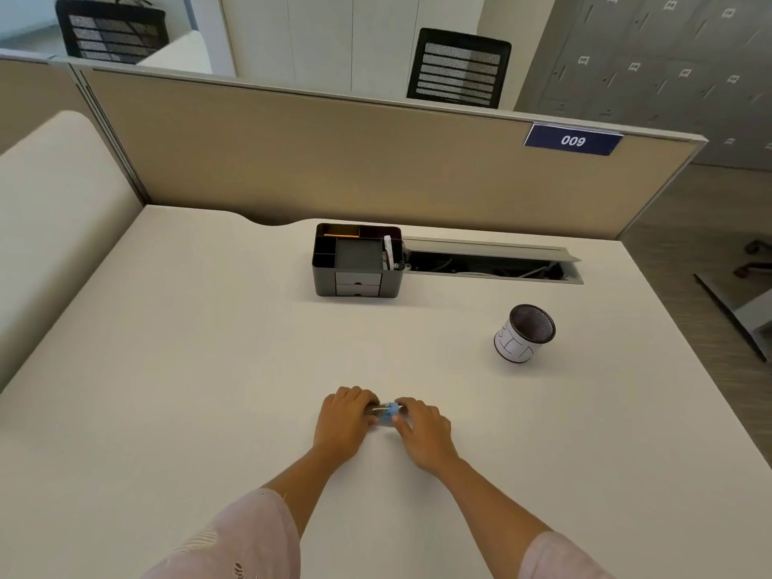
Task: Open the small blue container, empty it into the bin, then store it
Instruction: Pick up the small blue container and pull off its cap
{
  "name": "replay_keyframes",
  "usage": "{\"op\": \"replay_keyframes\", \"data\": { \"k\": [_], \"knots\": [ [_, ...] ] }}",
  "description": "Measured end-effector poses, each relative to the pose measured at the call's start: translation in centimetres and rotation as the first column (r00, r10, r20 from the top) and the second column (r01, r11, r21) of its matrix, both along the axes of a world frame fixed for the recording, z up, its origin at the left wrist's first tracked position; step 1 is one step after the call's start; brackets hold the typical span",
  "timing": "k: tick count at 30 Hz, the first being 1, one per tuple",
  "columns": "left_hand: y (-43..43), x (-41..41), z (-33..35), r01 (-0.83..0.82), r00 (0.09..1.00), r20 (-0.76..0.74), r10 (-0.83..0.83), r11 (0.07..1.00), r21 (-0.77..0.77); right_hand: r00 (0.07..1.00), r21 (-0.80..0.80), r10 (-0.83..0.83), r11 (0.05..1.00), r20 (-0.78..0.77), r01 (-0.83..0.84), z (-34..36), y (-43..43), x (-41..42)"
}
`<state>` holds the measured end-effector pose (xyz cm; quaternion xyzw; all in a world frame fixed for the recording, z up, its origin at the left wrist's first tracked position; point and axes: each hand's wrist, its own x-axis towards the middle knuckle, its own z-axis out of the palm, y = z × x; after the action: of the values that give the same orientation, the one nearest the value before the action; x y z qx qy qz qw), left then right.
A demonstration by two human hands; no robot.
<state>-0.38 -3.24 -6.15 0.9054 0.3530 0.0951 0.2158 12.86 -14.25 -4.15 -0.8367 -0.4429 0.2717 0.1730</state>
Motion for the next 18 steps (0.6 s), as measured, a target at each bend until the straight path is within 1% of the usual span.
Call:
{"op": "replay_keyframes", "data": {
  "k": [4, 6, 10, 13, 15, 18],
  "knots": [
    [0.2, 0.4, 1.1, -0.010, 0.994, 0.111, 0.018, 0.997, -0.074, 0.977, 0.100, -0.100, 0.988, -0.190, 0.121, 1.2, 0.9, 0.0],
    [0.1, 0.4, 1.8, -0.009, 0.985, 0.168, 0.030, 0.992, -0.122, 0.963, 0.131, -0.117, 0.980, -0.242, 0.152, 2.0, 1.3, 0.1],
    [-0.4, 0.7, 3.2, -0.010, 0.969, 0.235, 0.069, 0.970, -0.242, 0.971, 0.176, -0.142, 0.968, -0.190, 0.176, 3.2, 2.0, 0.4],
    [-1.0, 1.0, 4.3, -0.020, 0.955, 0.282, 0.097, 0.964, -0.265, 0.965, 0.222, -0.189, 0.948, -0.181, 0.227, 4.2, 2.5, 0.6],
    [-1.4, 1.5, 5.0, -0.063, 0.944, 0.296, 0.146, 0.959, -0.275, 0.964, 0.263, -0.213, 0.932, -0.162, 0.250, 4.7, 2.8, 0.7],
    [-1.8, 2.6, 6.3, -0.175, 0.915, 0.294, 0.278, 0.927, -0.331, 0.964, 0.319, -0.240, 0.910, -0.118, 0.266, 5.3, 3.0, 0.7]
  ]
}}
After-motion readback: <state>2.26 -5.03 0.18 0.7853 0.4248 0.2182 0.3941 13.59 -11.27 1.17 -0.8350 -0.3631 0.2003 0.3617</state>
